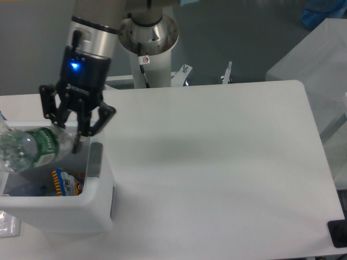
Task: Place the trash in the trash can
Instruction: 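Lower the bottle into the bin and open the gripper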
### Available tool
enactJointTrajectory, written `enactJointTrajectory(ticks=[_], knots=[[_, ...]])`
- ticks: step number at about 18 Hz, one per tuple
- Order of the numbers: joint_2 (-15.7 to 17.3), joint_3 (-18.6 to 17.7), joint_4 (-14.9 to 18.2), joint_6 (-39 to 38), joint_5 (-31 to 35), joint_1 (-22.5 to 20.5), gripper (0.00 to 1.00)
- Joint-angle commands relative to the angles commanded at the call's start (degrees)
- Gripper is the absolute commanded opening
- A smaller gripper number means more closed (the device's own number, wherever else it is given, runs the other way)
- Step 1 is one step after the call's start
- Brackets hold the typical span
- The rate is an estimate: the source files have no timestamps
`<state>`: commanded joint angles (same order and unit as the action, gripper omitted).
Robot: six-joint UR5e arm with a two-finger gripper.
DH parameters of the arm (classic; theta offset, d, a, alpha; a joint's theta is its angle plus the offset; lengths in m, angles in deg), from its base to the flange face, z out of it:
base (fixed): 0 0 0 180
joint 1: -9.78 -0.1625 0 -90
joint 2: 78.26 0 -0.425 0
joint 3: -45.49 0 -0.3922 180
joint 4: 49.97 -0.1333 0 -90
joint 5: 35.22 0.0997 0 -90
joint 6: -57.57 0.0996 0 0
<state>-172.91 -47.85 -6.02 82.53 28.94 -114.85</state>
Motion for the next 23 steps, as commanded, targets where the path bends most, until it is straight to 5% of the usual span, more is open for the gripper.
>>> enactJointTrajectory(ticks=[23], knots=[[-2.6,-4.1,-0.2,1.8,0.1,0.8,0.39]])
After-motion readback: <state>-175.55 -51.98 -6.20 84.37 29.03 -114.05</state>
